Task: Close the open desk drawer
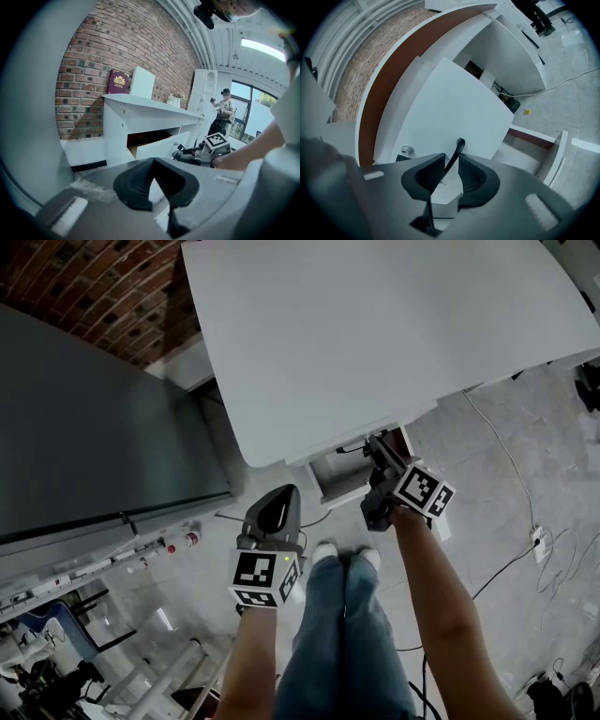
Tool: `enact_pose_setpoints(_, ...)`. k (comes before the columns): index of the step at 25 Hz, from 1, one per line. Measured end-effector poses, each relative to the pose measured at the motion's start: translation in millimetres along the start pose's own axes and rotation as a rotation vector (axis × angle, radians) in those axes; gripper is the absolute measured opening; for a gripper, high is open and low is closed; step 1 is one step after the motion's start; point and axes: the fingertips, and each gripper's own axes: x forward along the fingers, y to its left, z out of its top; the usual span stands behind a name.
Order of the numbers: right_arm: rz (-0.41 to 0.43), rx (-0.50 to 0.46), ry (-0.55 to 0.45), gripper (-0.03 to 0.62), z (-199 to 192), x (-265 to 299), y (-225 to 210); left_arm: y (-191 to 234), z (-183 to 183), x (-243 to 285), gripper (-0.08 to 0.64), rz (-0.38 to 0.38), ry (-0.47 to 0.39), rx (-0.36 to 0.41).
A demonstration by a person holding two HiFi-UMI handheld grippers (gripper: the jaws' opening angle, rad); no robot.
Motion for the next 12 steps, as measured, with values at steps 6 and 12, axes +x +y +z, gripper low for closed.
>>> enact_pose_setpoints(6, 0.007, 0.007, -0.028, 0.078, 7, 17, 3, 8, 3, 3, -0.002, 0.002, 0.004, -0.001)
enact_pose_setpoints(12, 0.008, -0.006, -0.039, 0.086, 15, 34, 5, 20, 1, 5, -0.002, 0.016, 0.013, -0.006)
